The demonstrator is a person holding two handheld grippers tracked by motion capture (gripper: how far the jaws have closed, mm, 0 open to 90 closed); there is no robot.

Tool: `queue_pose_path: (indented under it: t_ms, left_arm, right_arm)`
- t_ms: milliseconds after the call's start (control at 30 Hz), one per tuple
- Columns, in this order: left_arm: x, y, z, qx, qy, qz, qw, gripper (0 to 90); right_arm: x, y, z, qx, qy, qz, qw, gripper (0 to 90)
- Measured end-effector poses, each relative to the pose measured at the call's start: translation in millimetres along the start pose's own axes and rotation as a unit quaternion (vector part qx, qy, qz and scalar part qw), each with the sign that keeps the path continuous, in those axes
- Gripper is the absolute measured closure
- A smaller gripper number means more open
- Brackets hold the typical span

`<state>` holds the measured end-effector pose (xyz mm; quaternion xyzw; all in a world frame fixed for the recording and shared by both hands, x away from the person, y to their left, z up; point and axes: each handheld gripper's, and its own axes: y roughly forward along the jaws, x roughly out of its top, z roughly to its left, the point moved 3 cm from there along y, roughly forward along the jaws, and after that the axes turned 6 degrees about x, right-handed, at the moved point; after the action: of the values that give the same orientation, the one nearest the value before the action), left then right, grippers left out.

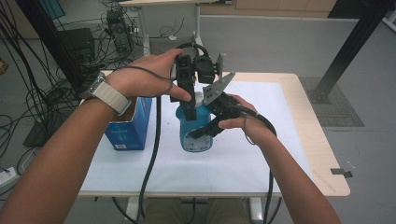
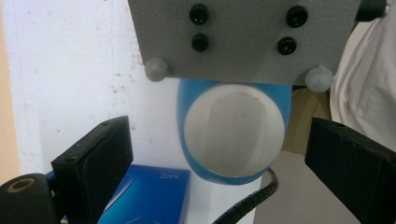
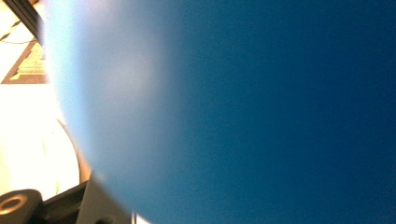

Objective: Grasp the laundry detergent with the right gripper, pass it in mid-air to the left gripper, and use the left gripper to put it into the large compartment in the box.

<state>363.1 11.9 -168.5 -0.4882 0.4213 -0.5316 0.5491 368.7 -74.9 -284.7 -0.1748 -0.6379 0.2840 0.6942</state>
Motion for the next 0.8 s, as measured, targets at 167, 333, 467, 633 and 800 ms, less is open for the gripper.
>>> queue_pose_path:
  t_ms: [167,333,467,633,800]
  left_arm:
    - [1.6,0.1,-0.4,-0.001,0.002,-0.001,1.0000,8.2]
    - [1.6,0.5,0.0,0.000,0.002,-0.001,1.0000,8.2]
    - [2.1,0.6,0.1,-0.001,0.002,-0.001,1.0000,8.2]
    - [2.8,0.9,0.0,-0.002,0.002,-0.004,1.0000,8.2]
    - [2.8,1.0,-0.4,-0.001,0.003,-0.003,1.0000,8.2]
  right_arm:
    - [-0.1,-0.2,-0.1,0.000,0.001,-0.001,1.0000,43.4]
    - [-1.5,-0.5,0.1,0.001,0.002,0.000,1.0000,43.4]
    - [-2.7,-1.3,-0.6,0.000,0.002,0.001,1.0000,43.4]
    - [-3.6,-1.8,-0.8,0.000,0.002,-0.001,1.0000,43.4]
    - [-4.2,-2.9,-0.6,0.001,0.004,0.000,1.0000,43.4]
